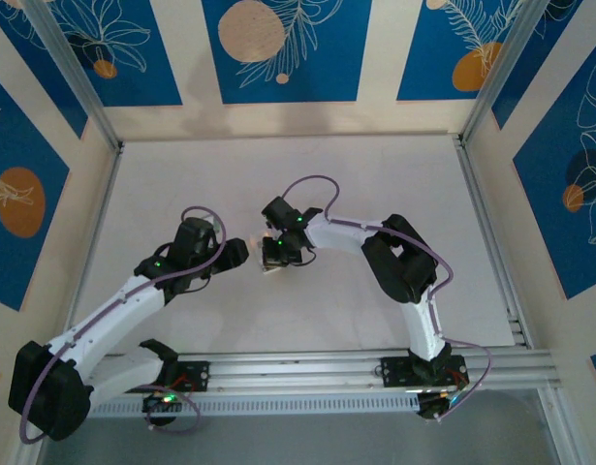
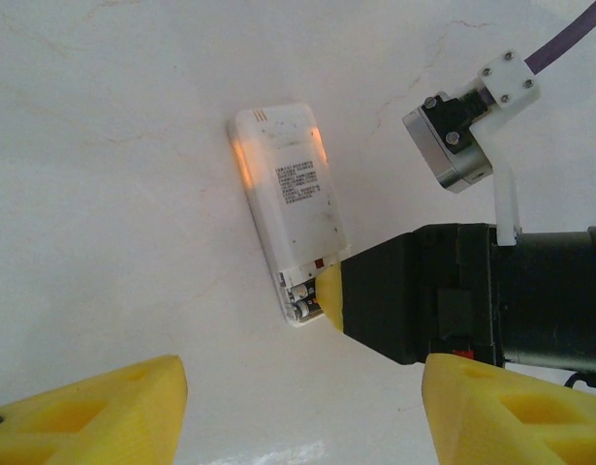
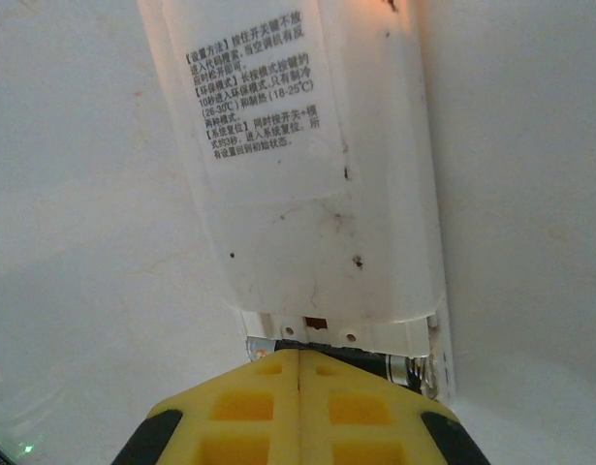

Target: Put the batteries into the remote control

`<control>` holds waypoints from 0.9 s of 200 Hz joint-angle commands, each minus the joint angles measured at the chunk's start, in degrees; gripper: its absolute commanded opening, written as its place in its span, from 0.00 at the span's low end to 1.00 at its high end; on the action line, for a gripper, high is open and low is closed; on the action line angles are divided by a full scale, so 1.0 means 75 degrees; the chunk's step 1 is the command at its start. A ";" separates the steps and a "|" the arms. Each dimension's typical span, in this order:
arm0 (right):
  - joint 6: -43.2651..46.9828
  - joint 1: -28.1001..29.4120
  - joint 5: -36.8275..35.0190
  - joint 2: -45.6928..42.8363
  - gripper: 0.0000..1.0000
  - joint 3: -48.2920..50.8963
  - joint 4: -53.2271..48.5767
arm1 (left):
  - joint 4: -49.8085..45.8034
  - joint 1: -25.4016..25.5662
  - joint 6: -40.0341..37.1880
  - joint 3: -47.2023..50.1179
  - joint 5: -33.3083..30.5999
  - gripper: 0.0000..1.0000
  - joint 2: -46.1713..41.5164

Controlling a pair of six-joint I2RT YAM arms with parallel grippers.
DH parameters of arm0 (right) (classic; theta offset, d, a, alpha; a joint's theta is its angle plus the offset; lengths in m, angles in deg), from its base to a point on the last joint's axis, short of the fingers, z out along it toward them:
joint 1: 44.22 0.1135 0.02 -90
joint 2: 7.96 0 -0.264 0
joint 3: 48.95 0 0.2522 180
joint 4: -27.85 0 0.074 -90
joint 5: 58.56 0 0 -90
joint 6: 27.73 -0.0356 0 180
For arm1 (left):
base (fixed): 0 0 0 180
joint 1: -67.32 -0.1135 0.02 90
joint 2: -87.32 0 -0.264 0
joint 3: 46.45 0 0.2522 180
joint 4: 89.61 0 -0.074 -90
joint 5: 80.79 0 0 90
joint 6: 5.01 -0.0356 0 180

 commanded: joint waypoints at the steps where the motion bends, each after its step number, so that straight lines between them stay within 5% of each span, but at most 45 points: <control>1: 0.0057 -0.0004 -0.0008 0.0003 0.03 0.0153 -0.0131 | 0.0058 -0.0077 0.0041 0.0062 0.0016 0.66 0.0046; 77: -0.0064 -0.0108 0.0270 -0.0104 0.04 0.0567 0.0080 | 0.0171 -0.0074 0.0042 0.0109 0.0073 0.67 0.0083; 136: 0.0377 -0.0610 -0.0060 -0.1336 0.30 -0.0514 -0.0963 | 0.0286 -0.0085 -0.0134 0.0062 0.0030 0.76 -0.0283; 158: 0.0725 -0.0993 -0.1203 -0.1818 0.55 -0.0391 -0.1223 | 0.0241 -0.0080 -0.0212 0.0132 -0.0090 0.77 -0.0545; 180: 0.1006 -0.1622 -0.2097 -0.1793 0.70 -0.0380 -0.1417 | 0.0173 -0.0078 -0.0252 0.0189 -0.0158 0.78 -0.0704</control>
